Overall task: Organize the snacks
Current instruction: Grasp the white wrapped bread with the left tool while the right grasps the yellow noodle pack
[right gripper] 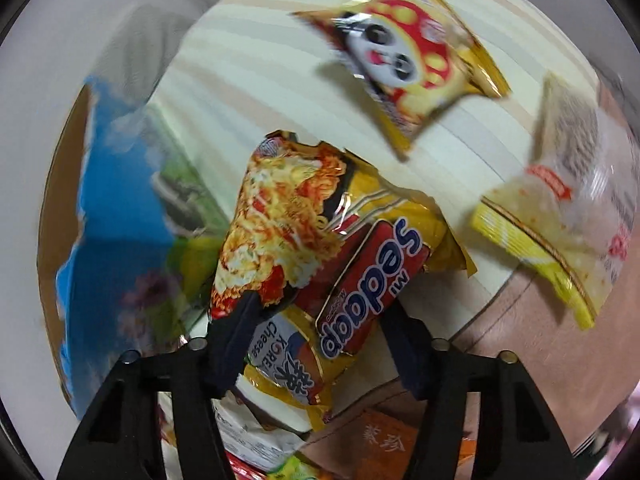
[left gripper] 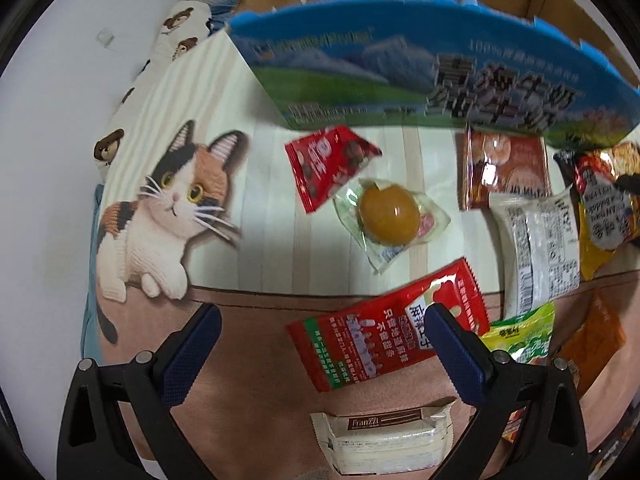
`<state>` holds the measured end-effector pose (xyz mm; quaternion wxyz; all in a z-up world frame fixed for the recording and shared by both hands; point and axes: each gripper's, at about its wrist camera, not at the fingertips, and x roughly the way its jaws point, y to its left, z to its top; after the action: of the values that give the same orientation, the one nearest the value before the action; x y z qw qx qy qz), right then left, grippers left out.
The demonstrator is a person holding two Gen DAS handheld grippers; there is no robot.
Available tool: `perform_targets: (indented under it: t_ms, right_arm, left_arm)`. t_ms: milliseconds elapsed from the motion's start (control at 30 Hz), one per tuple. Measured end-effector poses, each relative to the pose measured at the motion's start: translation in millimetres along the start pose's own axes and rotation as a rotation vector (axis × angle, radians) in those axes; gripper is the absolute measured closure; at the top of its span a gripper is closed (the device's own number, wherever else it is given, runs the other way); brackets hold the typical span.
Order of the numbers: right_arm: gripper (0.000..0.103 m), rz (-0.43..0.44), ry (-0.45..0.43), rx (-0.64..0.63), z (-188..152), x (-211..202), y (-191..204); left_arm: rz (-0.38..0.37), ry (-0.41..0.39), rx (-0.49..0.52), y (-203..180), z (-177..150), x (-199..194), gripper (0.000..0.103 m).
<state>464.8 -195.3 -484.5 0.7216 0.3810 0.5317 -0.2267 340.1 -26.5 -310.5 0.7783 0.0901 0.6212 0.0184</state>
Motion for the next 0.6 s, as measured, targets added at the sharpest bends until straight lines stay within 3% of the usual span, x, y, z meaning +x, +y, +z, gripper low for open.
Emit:
perform_targets:
  t_ms: [133, 300, 333, 367, 433, 600]
  right_arm:
    - [0.063, 0.032, 0.059, -0.124, 1.1, -9.4, 2.0]
    - [0.063, -0.036, 0.118, -0.209, 5.9, -23.2, -9.5]
    - [0.059, -0.024, 0.14, -0.201, 2.3, -24.4, -13.7]
    - [0.041, -0.007, 0.161, -0.197, -3.7, -25.8, -19.1]
    - [0.019, 0.011, 0.198, -0.205, -7.1, -28.1, -15.2]
    - [0.013, 0.032, 0.235, -0.313, -37.8, -27.7, 5.8]
  left_arm:
    - [-0.01, 0.005, 0.022, -2.0, -6.0, 1.6, 0.0]
    - [-0.012, -0.001, 0.089, -12.7, -28.9, -8.2, 0.0]
    - [-0.022, 0.011, 0.121, -16.2, -35.0, -6.7, 0.0]
    - [-0.027, 0.019, 0.146, -18.1, -38.7, -6.4, 0.0]
    - [-0.035, 0.034, 0.23, -24.8, -52.8, -5.0, 0.0]
    - [-0.064, 0.093, 0.432, -36.5, -98.0, 6.8, 0.0]
